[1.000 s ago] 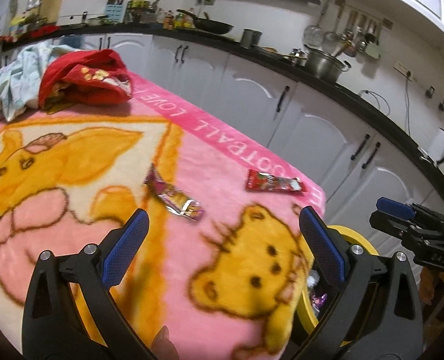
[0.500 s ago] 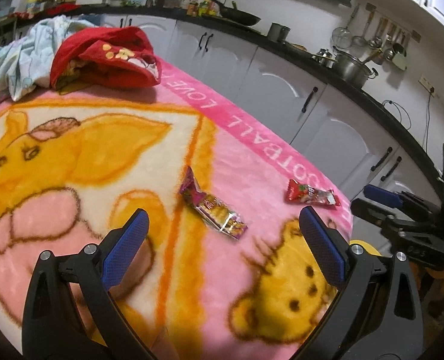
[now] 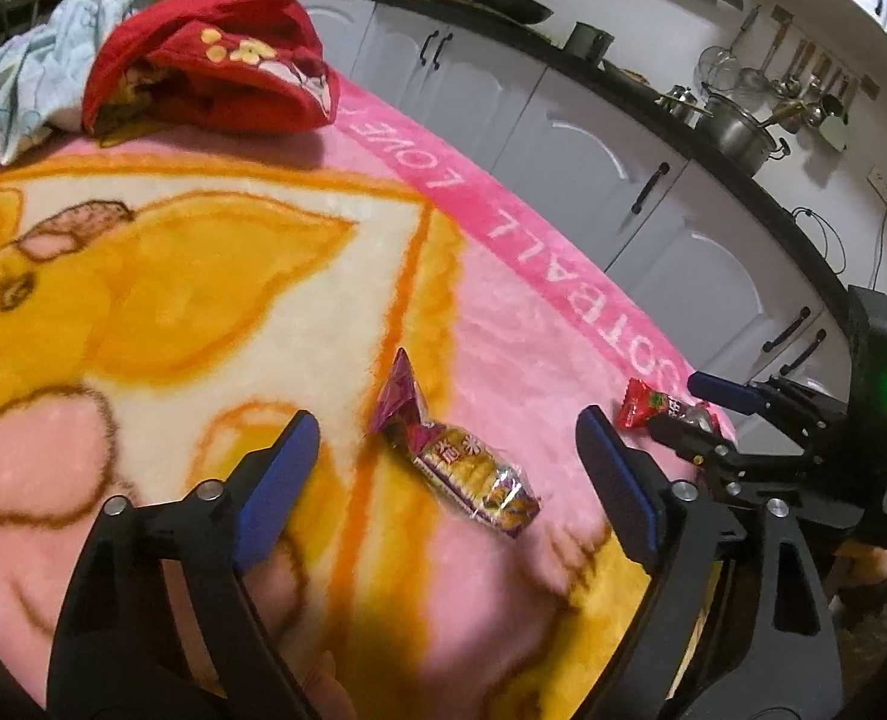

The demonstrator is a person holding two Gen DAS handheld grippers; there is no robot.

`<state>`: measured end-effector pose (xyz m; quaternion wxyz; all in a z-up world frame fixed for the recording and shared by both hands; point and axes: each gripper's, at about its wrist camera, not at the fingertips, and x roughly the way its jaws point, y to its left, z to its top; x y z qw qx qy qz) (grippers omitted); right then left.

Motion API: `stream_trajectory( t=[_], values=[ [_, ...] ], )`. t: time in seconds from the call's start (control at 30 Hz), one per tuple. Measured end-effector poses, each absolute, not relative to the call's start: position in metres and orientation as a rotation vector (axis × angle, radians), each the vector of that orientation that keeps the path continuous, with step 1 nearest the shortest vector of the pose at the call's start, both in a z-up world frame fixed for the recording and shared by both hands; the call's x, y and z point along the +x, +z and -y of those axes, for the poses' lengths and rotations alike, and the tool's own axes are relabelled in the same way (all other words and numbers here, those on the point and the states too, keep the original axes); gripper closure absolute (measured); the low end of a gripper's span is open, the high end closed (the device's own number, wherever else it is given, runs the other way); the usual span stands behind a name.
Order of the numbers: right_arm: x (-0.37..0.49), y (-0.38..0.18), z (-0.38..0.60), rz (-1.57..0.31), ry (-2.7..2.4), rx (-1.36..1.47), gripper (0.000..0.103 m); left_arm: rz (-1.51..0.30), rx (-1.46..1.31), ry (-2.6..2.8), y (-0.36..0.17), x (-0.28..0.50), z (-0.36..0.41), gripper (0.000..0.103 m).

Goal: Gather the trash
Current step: 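Grasp the purple wrapper with the left gripper while the right gripper grasps the red wrapper, then carry the purple wrapper and red wrapper over the yellow bin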

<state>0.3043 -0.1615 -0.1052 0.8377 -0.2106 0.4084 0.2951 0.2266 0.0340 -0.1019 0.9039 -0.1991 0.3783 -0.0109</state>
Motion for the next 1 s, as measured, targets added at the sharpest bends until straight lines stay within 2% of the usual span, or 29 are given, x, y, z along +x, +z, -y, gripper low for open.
stream_trajectory(
  t=[0.07,0.1,0.17,0.23,0.37,0.7,1.0],
  values=[
    [0.306,-0.111,0.159,-0.884,0.632,-0.453,0.047,-0.791,-0.409,-0.017,-0.105,0.230,-0.033,0.034],
    [0.305,-0.114,0.158,-0.892,0.637,-0.458,0.055,-0.799,-0.407,-0.017,-0.107,0.232,-0.033,0.037],
    [0.302,-0.118,0.157,-0.897,0.646,-0.462,0.061,-0.806,-0.406,-0.015,-0.110,0.234,-0.032,0.042],
    [0.297,-0.118,0.158,-0.892,0.656,-0.452,0.072,-0.810,-0.399,-0.011,-0.111,0.235,-0.031,0.046],
    [0.285,-0.118,0.160,-0.889,0.652,-0.437,0.080,-0.822,-0.390,-0.010,-0.114,0.235,-0.030,0.072],
    [0.247,-0.118,0.167,-0.899,0.654,-0.354,0.087,-0.829,-0.366,-0.057,-0.116,0.222,-0.025,0.084],
    [0.221,-0.113,0.169,-0.911,0.671,-0.293,0.092,-0.816,-0.329,-0.091,-0.112,0.199,-0.016,0.088]
  ],
)
